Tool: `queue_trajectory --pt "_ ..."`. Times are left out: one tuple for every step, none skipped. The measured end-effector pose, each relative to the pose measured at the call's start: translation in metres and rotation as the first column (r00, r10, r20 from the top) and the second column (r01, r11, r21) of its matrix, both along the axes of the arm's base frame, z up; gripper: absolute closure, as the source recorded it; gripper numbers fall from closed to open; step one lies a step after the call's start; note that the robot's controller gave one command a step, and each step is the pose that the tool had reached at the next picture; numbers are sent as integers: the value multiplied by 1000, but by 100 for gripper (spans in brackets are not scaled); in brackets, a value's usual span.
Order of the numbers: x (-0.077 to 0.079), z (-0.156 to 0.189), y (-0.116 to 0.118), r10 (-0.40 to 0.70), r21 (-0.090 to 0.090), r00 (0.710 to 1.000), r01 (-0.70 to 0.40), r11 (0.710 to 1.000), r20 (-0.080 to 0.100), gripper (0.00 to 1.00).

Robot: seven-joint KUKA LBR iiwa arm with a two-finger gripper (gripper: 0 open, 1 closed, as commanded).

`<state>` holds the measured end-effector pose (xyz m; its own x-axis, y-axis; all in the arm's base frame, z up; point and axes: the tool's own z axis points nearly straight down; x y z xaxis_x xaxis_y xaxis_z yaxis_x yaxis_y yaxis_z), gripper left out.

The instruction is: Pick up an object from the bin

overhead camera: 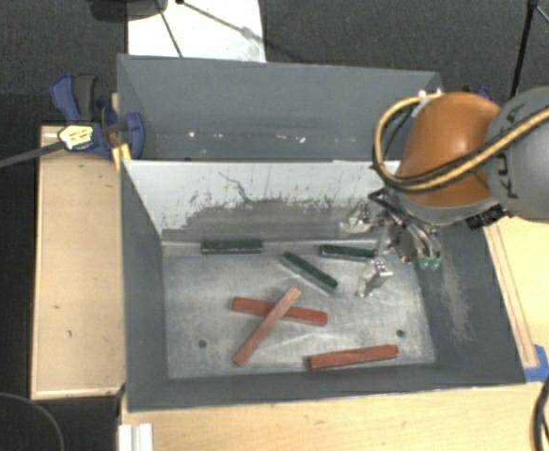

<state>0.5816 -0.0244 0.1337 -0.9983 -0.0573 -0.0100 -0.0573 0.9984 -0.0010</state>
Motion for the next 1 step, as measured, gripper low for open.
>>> queue_trajectory --pt "-1 -23 1 26 0 1000 -26 1000 -3 0"
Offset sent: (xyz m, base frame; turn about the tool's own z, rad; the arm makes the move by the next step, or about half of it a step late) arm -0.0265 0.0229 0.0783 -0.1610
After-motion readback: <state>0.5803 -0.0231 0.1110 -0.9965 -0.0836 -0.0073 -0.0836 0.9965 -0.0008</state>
